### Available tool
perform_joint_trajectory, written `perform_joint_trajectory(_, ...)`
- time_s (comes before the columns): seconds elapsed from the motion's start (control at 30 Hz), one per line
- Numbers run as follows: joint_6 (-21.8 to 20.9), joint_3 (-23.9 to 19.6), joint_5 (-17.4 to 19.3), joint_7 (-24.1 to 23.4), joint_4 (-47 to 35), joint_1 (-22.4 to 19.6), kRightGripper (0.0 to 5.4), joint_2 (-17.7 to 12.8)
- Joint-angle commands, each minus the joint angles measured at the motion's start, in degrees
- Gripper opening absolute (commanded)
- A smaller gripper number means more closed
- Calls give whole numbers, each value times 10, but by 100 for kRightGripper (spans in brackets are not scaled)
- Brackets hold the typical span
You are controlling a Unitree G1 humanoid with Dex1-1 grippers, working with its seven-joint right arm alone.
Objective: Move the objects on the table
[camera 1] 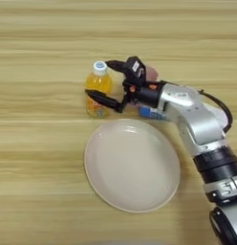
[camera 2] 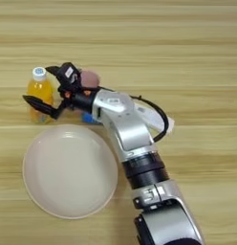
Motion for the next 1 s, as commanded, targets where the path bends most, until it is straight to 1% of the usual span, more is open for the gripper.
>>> perform_joint_trajectory(0.03,-45,3,-25,-36,8,-39,537,13)
perform_joint_trajectory(0.27,-89,19,-57,-50,42,-40,537,23)
perform_joint_trajectory(0.33,-110,24,-75,-61,53,-43,537,24)
perform_joint_trajectory(0.47,-138,26,-93,-75,79,-49,537,29)
perform_joint_trajectory(0.57,-150,24,-95,-78,88,-52,497,36)
perform_joint_trajectory(0.67,-154,21,-93,-78,90,-54,465,40)
perform_joint_trajectory(0.77,-156,18,-91,-78,90,-55,413,41)
perform_joint_trajectory(0.87,-156,14,-89,-79,89,-55,376,44)
perform_joint_trajectory(0.93,-155,12,-87,-78,86,-56,360,46)
perform_joint_trajectory(1.0,-155,10,-86,-78,85,-56,356,47)
